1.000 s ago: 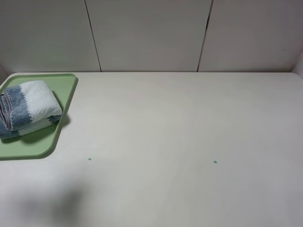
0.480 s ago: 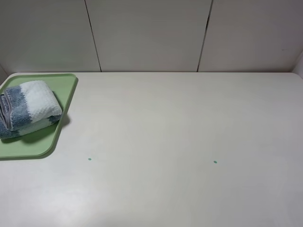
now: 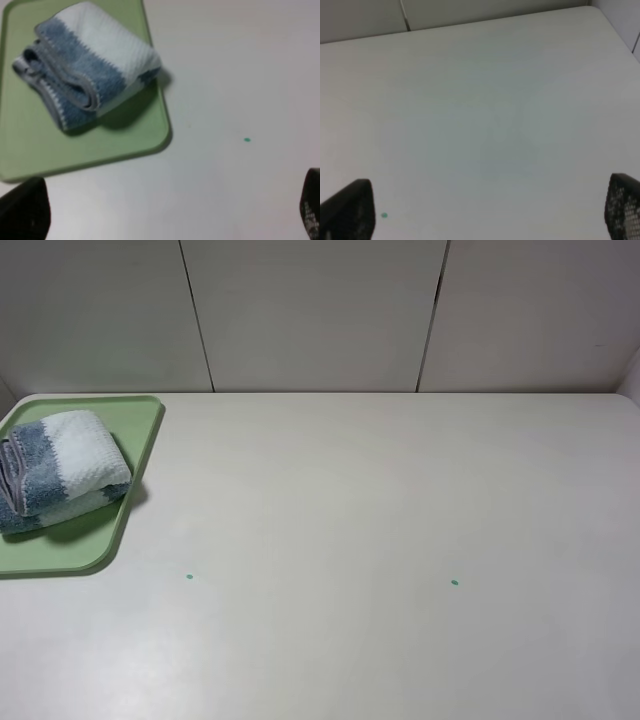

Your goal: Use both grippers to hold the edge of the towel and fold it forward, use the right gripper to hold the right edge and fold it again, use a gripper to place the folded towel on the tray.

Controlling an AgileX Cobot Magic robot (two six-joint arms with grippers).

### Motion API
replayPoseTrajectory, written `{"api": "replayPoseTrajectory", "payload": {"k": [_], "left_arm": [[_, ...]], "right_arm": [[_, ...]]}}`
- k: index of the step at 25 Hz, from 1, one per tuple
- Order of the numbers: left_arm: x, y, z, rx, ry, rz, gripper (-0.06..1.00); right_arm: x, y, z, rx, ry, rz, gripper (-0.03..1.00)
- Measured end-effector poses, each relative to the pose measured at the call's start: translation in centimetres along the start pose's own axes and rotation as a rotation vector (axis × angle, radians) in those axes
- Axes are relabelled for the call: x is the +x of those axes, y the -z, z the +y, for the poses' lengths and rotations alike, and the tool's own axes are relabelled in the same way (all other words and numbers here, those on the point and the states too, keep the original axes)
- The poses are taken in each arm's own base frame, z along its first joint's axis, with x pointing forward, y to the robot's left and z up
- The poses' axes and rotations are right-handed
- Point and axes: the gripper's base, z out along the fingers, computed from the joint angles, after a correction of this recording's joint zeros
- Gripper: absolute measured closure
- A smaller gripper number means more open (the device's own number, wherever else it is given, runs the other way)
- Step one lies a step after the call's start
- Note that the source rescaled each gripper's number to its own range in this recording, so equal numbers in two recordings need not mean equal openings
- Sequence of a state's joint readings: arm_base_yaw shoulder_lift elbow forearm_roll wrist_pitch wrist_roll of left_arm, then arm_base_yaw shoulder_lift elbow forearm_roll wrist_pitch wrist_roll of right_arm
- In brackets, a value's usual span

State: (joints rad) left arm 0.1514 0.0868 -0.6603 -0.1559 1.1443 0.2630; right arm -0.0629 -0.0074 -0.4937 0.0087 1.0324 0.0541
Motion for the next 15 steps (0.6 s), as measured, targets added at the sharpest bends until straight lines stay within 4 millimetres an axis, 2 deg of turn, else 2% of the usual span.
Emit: {"api": "replayPoseTrajectory", "payload": {"k": [3,7,15], "left_arm": [[1.7,-0.7,-0.1,0.042,-0.037,-0.067,-0.05],[2.9,-2.4,0.0,0.126,-0.067,-0.016,-0.05],[3.1,-2.5,0.1,0.178,-0.093,-0.018,-0.05]], "right_arm": [[0.0,0.0,0.0,0.000,0.000,0.000,-0.03],[0.0,0.0,0.0,0.000,0.000,0.000,-0.03],[0.0,0.0,0.0,-0.001,-0.001,0.000,-0.03]]}}
